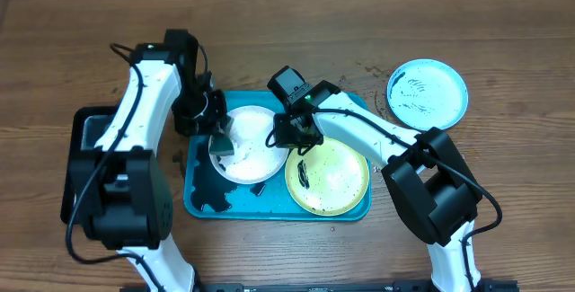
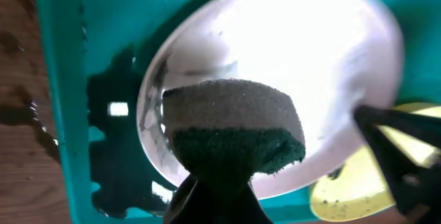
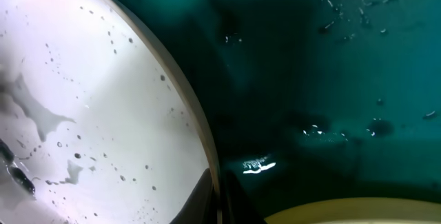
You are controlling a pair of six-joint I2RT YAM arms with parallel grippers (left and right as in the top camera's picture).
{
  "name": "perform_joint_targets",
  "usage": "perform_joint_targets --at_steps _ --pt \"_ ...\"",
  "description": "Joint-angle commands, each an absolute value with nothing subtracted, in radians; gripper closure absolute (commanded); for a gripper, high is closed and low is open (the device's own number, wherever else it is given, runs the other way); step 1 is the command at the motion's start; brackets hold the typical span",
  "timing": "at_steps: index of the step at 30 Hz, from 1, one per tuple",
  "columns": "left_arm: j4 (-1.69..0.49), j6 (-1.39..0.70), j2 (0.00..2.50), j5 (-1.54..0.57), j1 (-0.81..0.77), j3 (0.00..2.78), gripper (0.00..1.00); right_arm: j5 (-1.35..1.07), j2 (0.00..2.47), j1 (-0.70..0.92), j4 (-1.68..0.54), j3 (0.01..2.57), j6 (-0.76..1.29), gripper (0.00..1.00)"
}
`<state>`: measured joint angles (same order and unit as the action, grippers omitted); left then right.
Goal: Clean dirty plates on tray and stack at the side
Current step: 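Scrub the white plate again with the left sponge, circling its surface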
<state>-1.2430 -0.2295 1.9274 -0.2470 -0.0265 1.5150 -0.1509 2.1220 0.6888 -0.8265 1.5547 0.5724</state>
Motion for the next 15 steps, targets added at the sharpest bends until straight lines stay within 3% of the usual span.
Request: perform_joint_targets --at_steps 1,15 --pt "-1.256 -0.232 1.963 -0.237 -0.029 1.492 0.96 -0.151 2.138 0.689 -0.812 1.555 0.576 0.96" --pt "-1.192 -0.278 2.104 -0.251 -0.054 1.475 0.96 -0.151 2.138 0.689 -0.823 1.555 0.572 0.96"
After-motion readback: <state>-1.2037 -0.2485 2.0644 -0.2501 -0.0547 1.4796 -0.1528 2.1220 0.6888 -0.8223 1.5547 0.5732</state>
